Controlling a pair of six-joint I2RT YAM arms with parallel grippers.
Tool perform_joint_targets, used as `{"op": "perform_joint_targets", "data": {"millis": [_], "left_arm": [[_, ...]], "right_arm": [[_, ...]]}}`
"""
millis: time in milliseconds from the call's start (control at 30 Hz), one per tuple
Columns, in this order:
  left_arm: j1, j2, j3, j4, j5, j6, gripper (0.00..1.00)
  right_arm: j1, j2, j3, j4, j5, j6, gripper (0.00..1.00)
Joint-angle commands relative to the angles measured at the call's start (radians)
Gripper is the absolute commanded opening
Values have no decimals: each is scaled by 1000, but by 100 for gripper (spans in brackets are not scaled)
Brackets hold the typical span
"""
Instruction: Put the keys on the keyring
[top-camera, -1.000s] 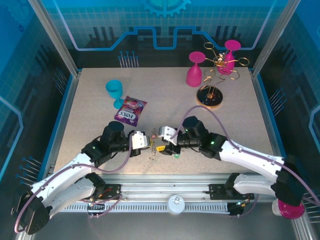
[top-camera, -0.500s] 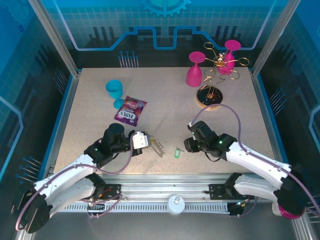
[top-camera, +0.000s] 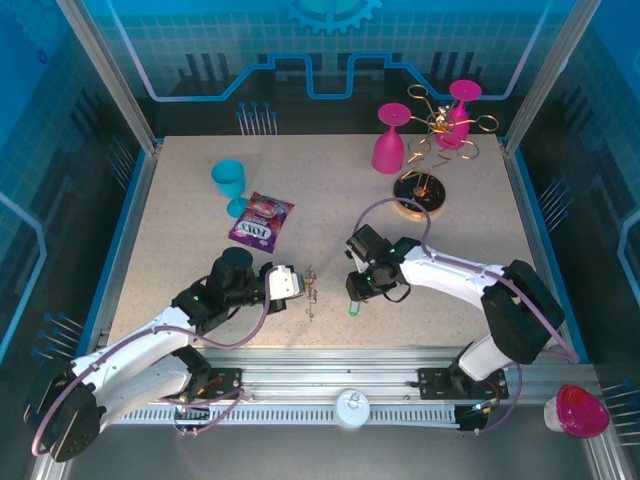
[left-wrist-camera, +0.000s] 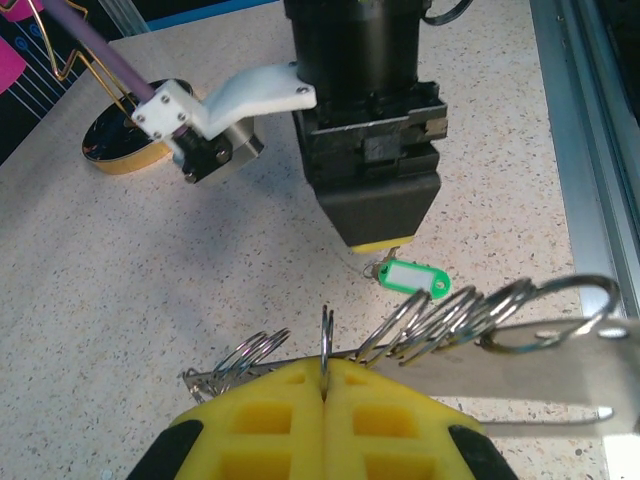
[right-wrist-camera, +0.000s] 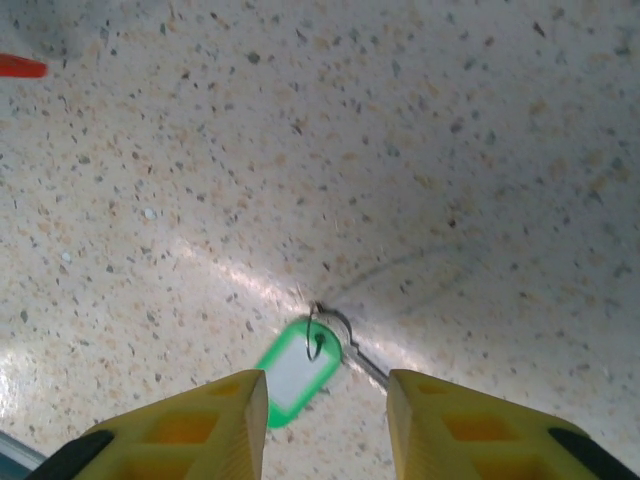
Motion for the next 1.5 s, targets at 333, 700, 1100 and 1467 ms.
{"op": "perform_joint_targets", "data": {"millis": [333, 700, 1100, 1467], "left_arm": [[-11, 0, -10, 0, 5, 27, 0], [-11, 0, -7, -5, 7, 28, 0], [-11, -2, -5, -19, 10, 31, 0], [-11, -6, -8, -21, 2, 38, 0]], "right_arm": [[54, 103, 55, -57, 36, -42, 27], [62, 141, 74, -58, 55, -44, 20], [64, 151, 76, -48, 47, -46, 7], [64, -31, -11, 22, 4, -148, 0]]}}
